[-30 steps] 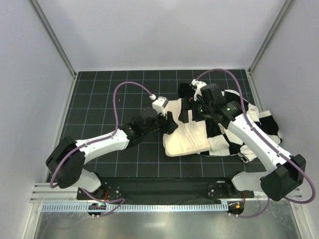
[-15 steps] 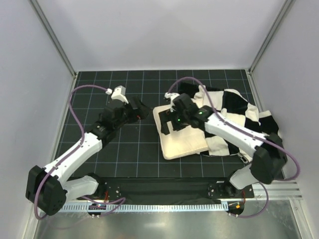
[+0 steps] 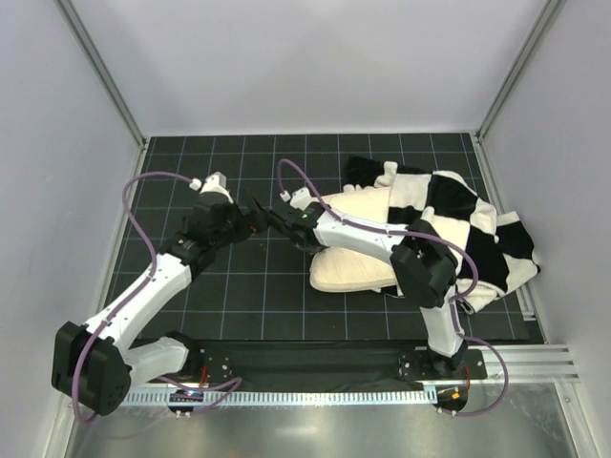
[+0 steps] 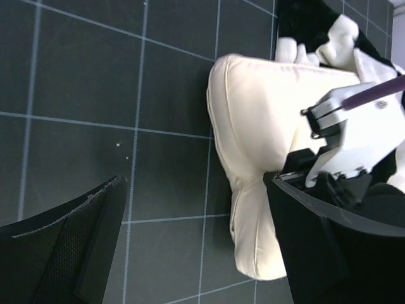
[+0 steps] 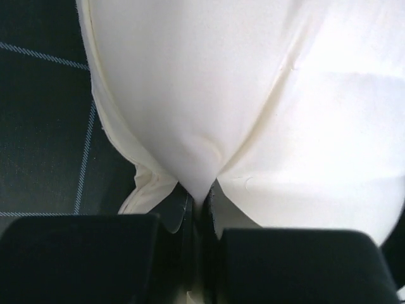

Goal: Put the pillow into the pillowcase

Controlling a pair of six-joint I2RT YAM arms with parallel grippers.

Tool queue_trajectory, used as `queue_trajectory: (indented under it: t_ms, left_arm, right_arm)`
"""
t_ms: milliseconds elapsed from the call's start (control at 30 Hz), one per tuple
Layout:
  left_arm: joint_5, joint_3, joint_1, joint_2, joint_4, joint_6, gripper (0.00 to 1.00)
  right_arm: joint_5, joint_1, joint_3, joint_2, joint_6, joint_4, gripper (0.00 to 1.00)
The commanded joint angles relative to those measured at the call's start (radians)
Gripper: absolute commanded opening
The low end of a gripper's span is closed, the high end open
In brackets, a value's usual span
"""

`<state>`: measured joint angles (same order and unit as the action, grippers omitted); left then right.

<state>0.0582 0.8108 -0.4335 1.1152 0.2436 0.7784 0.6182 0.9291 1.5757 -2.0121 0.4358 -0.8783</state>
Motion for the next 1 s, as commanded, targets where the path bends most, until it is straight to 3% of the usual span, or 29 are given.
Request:
queue_trajectory:
  t_ms: [0,133,300,467,633,967]
  left_arm:
    - [-0.055,0.024,-0.011,0.046,-0.056,-0.016,0.95]
    - [-0.115,0.050,-0.027,0.150,-0.102,-0.016,0.94]
    - [-0.112,0.077,-0.042,0.264,-0.148,-0.001,0.94]
    - [-0.138,0.097,-0.062,0.317,-0.219,0.010,0.94]
    - [-0.141,0.191,-0.126,0.422,-0.239,0.005,0.95]
    - [-0.192,0.487,-0.241,0.815,-0.256,0.113,0.95]
  right_arm:
    - [0.126,-0.006,0.006,0.074,0.095,-0.112,0.04]
    - [-0.133,-0.030,-0.175,0.379,-0.038,0.195,0.04]
    - [-0.268,-0.078,-0.203,0.590,-0.060,0.217,0.04]
    - [-0.301,-0.131,-0.180,0.642,-0.071,0.162,0.04]
    - [-0.471,-0.245,-0.206,0.758,-0.098,0.188,0.04]
    - [-0.528,-0.368,-0.125,0.843,-0.105,0.160,0.04]
